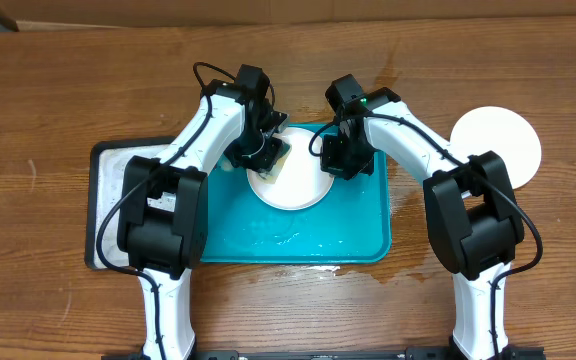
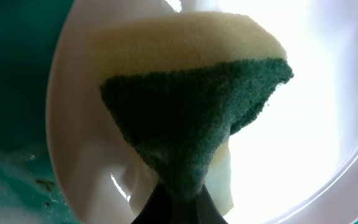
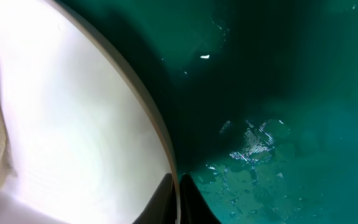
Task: Clean dirty plates on tray and stack at the side
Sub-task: 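Scrub the white plate with the sponge while the right gripper holds it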
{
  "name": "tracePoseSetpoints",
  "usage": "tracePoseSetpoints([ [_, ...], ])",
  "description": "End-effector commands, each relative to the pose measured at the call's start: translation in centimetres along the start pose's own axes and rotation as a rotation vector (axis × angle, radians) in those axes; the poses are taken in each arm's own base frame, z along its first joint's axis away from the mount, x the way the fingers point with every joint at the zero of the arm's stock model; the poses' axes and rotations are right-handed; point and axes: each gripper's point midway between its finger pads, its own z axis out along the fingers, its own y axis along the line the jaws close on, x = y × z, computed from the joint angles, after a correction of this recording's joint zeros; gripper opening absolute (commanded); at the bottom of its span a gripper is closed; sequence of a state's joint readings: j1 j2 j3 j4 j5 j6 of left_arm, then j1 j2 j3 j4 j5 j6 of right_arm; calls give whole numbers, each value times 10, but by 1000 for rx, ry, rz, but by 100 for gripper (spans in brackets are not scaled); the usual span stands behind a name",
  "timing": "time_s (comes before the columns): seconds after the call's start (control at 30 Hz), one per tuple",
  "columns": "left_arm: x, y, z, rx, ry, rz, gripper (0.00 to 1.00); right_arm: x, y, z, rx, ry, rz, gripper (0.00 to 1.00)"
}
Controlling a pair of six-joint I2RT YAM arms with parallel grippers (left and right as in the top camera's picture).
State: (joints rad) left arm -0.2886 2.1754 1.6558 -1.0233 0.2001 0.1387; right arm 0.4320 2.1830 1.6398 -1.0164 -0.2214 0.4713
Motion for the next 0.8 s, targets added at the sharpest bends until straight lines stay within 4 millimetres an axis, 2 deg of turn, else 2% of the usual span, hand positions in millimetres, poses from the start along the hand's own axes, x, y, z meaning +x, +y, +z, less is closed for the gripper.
tracePoseSetpoints([
  [0.0, 2, 1, 12, -19, 10, 33, 4, -1, 2, -6, -1, -16, -1, 4],
  [0.37, -22, 4, 15, -36, -90, 41, 4, -1, 2, -6, -1, -16, -1, 4],
  [0.57, -30, 8, 27, -42, -148, 31, 4, -1, 2, -6, -1, -16, -1, 4],
  [0.67, -40, 9, 26, -44, -189, 5, 4, -1, 2, -6, -1, -16, -2, 4],
  [0.77, -58, 9, 19, -46, -260, -10, 4, -1, 2, -6, -1, -16, -2, 4],
])
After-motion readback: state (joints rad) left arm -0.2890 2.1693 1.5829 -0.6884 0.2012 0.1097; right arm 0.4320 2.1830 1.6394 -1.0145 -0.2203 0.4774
